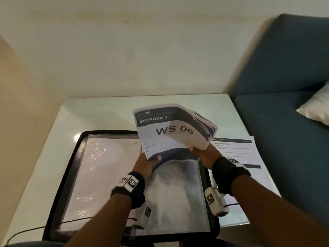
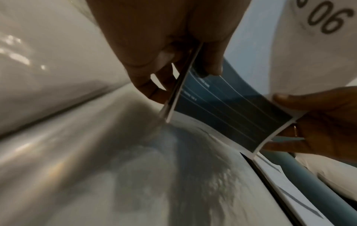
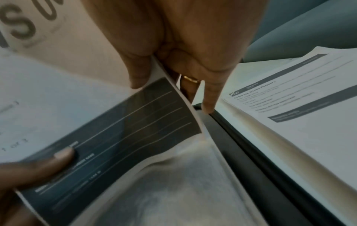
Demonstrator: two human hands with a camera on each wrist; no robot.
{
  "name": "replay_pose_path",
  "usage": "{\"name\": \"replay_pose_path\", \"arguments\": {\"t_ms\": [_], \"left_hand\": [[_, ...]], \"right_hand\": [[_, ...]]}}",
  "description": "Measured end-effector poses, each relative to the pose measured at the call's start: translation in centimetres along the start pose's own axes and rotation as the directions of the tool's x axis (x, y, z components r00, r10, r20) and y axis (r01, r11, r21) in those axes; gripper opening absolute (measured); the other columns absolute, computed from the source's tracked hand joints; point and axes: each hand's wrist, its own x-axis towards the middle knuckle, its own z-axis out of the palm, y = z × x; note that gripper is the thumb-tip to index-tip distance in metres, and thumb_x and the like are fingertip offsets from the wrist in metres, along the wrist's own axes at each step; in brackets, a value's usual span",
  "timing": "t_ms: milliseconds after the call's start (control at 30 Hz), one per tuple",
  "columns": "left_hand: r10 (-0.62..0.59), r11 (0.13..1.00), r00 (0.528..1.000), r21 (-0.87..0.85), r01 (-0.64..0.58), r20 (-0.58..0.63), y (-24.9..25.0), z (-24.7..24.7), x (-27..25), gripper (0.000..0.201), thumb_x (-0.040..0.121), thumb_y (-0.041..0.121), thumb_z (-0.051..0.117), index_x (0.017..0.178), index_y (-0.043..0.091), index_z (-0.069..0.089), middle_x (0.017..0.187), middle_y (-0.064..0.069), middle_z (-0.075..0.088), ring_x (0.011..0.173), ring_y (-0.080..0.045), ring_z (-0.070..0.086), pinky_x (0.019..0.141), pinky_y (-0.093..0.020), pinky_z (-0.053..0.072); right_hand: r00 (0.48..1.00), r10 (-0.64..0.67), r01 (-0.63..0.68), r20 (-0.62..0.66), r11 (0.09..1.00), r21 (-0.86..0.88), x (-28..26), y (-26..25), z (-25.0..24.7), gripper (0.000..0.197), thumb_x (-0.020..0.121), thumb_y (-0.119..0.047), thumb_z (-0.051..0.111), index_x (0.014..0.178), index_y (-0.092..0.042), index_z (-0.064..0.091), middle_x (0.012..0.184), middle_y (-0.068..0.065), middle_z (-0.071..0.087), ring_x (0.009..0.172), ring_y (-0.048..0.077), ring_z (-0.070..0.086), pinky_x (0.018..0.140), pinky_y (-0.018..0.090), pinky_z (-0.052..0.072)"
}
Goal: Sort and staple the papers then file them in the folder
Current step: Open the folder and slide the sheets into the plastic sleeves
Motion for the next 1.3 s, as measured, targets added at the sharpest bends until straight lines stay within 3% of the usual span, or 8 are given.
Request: {"name": "replay_pose_path", "arguments": {"t_ms": [100,367,533,700,833,1033,1200,1300], "left_hand": [[-0.024,0.993,0.998,-0.116,0.018,-0.05,0.3,0.0,0.2,0.024,0.094,0.009,0.063,0.117,0.015,0.062,0.105,0.004,0.068,0.098,-0.017,0.064,0.074,-0.017,0.048],[0.05,0.954,0.998,-0.299,-0.034,0.047,1.7,-0.1,0.4,0.036,0.093,0.005,0.062,0.124,0.022,0.061,0.118,-0.001,0.071,0.11,-0.022,0.067,0.098,-0.045,0.052],[0.09,0.965,0.992,-0.255,-0.065,0.088,2.9,-0.2,0.6,0.034,0.095,0.007,0.057,0.12,0.031,0.058,0.116,0.007,0.07,0.107,-0.012,0.065,0.09,-0.026,0.051],[0.075,0.976,0.989,-0.215,-0.046,0.129,4.6,0.1,2.5,0.034,0.094,0.012,0.06,0.125,0.024,0.059,0.117,0.002,0.069,0.11,-0.02,0.064,0.094,-0.046,0.054],[0.129,0.991,0.979,-0.005,-0.13,0.157,5.5,0.0,5.2,0.037,0.094,0.009,0.06,0.13,0.013,0.055,0.122,-0.003,0.066,0.111,-0.018,0.061,0.102,-0.036,0.046],[0.142,0.956,0.976,0.232,-0.178,0.165,4.8,-1.1,8.4,0.031,0.097,0.024,0.059,0.126,0.014,0.06,0.121,-0.002,0.066,0.111,-0.021,0.061,0.09,-0.027,0.046],[-0.042,0.346,0.992,0.933,-0.099,0.12,1.0,-3.4,9.3,0.05,0.094,0.025,0.056,0.142,0.025,0.043,0.145,-0.003,0.045,0.13,-0.028,0.047,0.104,-0.044,0.042],[0.047,0.272,0.991,0.953,-0.135,0.127,0.0,-3.5,8.8,0.049,0.089,0.02,0.059,0.136,0.027,0.048,0.139,-0.001,0.047,0.125,-0.027,0.05,0.099,-0.044,0.045]], "right_hand": [[0.999,-0.037,0.037,-0.02,0.999,-0.014,0.1,-1.8,-0.5,0.024,0.099,-0.026,0.056,0.11,-0.007,0.065,0.1,0.008,0.065,0.09,0.021,0.06,0.077,0.027,0.048],[0.973,-0.045,0.055,-0.226,0.998,0.041,1.2,-2.6,-1.6,0.029,0.101,-0.031,0.05,0.117,-0.01,0.06,0.109,0.006,0.061,0.099,0.024,0.055,0.087,0.034,0.043],[0.99,0.07,-0.021,-0.126,0.933,0.359,1.9,-3.2,-4.5,0.028,0.1,-0.032,0.051,0.114,-0.01,0.062,0.112,0.012,0.07,0.1,0.03,0.066,0.088,0.044,0.053],[0.976,0.098,-0.165,0.194,0.914,0.37,2.9,-3.5,-8.1,0.08,0.045,-0.042,0.094,0.11,-0.005,0.066,0.101,0.013,0.074,0.085,0.028,0.072,0.073,0.041,0.061],[0.983,0.12,-0.155,0.139,0.946,0.286,3.5,-2.7,-8.5,0.028,0.089,-0.02,0.064,0.114,-0.007,0.064,0.107,0.013,0.072,0.097,0.036,0.067,0.087,0.053,0.054],[0.989,0.135,-0.12,-0.058,0.969,0.215,4.3,-1.2,-9.1,0.005,0.09,-0.009,0.066,0.094,-0.009,0.068,0.098,0.016,0.071,0.087,0.038,0.067,0.08,0.051,0.057],[0.928,0.253,-0.195,-0.272,0.955,0.223,5.8,2.3,-11.2,0.018,0.077,-0.023,0.079,0.084,-0.01,0.069,0.096,0.019,0.072,0.087,0.042,0.069,0.081,0.056,0.057],[0.904,0.274,-0.188,-0.327,0.944,0.273,6.1,3.0,-11.7,0.015,0.082,-0.024,0.074,0.088,-0.014,0.065,0.098,0.014,0.068,0.091,0.035,0.068,0.085,0.052,0.057]]}}
